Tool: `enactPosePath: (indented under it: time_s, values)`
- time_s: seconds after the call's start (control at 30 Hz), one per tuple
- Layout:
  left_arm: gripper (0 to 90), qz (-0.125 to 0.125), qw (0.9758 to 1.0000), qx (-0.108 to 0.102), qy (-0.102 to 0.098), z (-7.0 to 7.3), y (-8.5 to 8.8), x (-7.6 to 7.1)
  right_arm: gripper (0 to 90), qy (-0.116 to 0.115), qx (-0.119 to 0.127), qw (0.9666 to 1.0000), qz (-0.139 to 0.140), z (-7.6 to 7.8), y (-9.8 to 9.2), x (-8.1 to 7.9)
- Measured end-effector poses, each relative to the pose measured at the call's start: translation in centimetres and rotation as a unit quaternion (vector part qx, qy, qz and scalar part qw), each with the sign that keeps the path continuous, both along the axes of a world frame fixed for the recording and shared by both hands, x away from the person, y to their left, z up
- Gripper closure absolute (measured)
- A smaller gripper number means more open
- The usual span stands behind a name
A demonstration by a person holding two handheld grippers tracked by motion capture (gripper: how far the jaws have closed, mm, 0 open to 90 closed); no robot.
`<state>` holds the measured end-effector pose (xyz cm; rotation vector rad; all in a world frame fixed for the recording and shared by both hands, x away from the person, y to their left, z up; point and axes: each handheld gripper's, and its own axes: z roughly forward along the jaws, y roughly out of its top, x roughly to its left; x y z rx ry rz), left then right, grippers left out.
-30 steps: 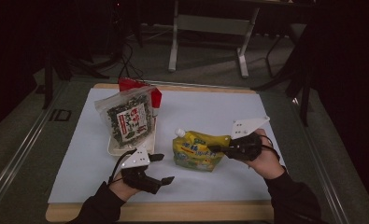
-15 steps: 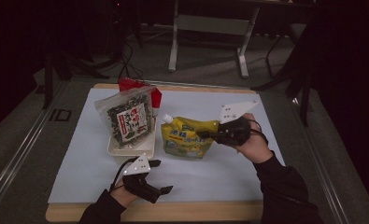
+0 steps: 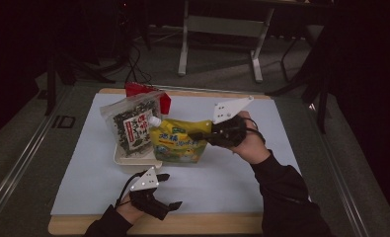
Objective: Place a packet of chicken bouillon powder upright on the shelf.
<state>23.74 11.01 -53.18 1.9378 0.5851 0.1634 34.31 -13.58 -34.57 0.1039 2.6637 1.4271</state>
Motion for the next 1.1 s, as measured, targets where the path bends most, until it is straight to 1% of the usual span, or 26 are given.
enactPosePath:
  time_s: [0.07, 0.1, 0.13, 0.23, 0.4, 0.47, 0.57, 0.6, 0.7, 0.73, 0.8, 0.87, 0.97, 1.1]
  values:
    - [1.4, 0.000, 1.0000, 0.000, 0.000, 0.0, 0.0, 0.0, 90.0, -0.001, 0.003, 1.0000, 0.002, 0.1, 0.4, 0.1]
    - [1.4, 0.001, 1.0000, -0.002, 0.003, -0.1, 0.0, -0.1, 90.0, -0.001, 0.003, 1.0000, 0.002, 0.1, 0.4, 0.1]
    - [1.4, 0.000, 1.0000, -0.001, 0.004, -0.1, 0.0, -0.1, 90.0, -0.001, 0.008, 0.9999, 0.010, 0.2, 1.4, 0.4]
    - [1.4, -0.003, 1.0000, 0.001, 0.007, -0.2, 0.1, -0.3, 90.0, 0.000, 0.012, 0.9997, 0.020, 0.0, 2.5, 0.7]
    - [1.4, -0.004, 1.0000, 0.001, 0.001, -0.3, 0.3, -0.5, 90.0, 0.007, 0.022, 0.9991, 0.035, -0.5, 4.6, 1.4]
    - [1.5, -0.003, 1.0000, 0.002, -0.002, -0.3, 0.3, -0.7, 90.0, 0.010, 0.023, 0.9989, 0.040, -0.7, 5.5, 1.6]
    - [1.5, -0.003, 1.0000, 0.000, 0.000, -0.3, 0.4, -0.8, 90.0, 0.015, 0.026, 0.9984, 0.047, -1.1, 6.6, 1.9]
    - [1.5, -0.003, 1.0000, 0.001, 0.001, -0.3, 0.4, -0.8, 90.0, 0.012, 0.025, 0.9985, 0.047, -1.2, 7.0, 2.0]
    - [1.5, -0.005, 1.0000, 0.003, 0.002, -0.4, 0.4, -0.9, 90.0, 0.014, 0.030, 0.9982, 0.051, -1.4, 8.1, 2.4]
    - [1.5, -0.005, 1.0000, 0.005, 0.002, -0.4, 0.4, -0.9, 90.0, 0.020, 0.030, 0.9980, 0.052, -1.5, 8.4, 2.5]
    - [1.5, -0.005, 1.0000, 0.003, 0.005, -0.4, 0.5, -1.0, 90.0, 0.021, 0.033, 0.9976, 0.057, -1.7, 9.0, 2.7]
    - [1.5, -0.003, 1.0000, 0.001, 0.005, -0.4, 0.5, -1.1, 90.0, 0.025, 0.033, 0.9973, 0.061, -2.0, 9.6, 2.8]
    - [1.5, -0.002, 1.0000, 0.001, 0.001, -0.3, 0.7, -1.1, 90.0, 0.028, 0.028, 0.9973, 0.063, -2.6, 10.4, 3.0]
    - [1.5, 0.000, 1.0000, -0.001, 0.004, -0.3, 0.8, -1.1, 90.0, 0.033, 0.022, 0.9970, 0.066, -3.5, 11.3, 3.4]
